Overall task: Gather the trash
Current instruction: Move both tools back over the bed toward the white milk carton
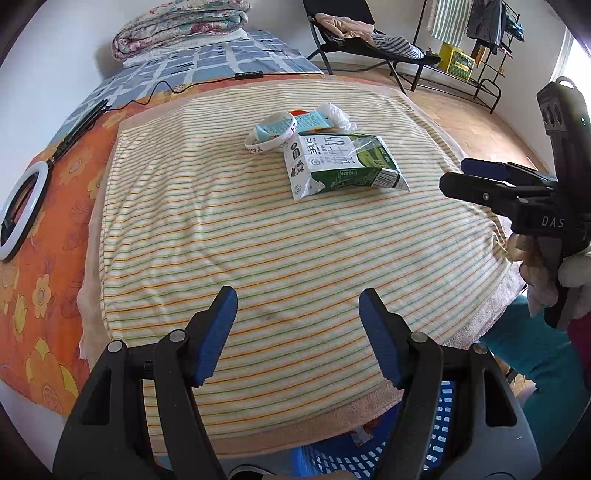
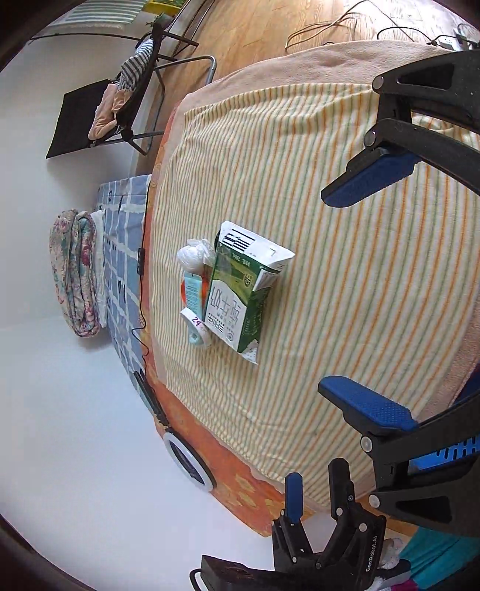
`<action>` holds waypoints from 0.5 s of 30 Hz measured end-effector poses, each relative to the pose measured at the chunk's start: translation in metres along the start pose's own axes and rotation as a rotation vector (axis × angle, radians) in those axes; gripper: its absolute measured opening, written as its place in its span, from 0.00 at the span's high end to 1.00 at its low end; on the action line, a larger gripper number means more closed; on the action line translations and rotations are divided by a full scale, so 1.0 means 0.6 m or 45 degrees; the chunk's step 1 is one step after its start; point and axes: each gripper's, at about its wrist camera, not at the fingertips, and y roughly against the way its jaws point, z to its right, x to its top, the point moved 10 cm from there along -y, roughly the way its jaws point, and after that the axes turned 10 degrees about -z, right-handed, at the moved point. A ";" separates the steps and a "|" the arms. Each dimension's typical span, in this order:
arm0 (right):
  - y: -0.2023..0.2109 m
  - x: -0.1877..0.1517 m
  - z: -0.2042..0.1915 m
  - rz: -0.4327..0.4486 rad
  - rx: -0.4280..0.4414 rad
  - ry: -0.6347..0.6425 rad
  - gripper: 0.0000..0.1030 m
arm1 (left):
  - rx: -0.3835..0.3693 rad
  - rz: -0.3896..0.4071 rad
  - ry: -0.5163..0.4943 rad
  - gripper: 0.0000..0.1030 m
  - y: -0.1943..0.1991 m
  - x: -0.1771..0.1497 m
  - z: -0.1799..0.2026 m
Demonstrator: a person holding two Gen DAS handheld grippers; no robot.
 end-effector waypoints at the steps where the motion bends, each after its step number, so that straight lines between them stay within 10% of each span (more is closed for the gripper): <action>1: -0.008 0.016 0.003 -0.005 0.021 -0.006 0.09 | 0.002 0.001 0.010 0.32 -0.001 0.005 -0.007; 15: -0.152 0.186 0.004 -0.083 0.199 -0.050 0.09 | -0.009 0.015 0.087 0.32 -0.020 0.044 -0.067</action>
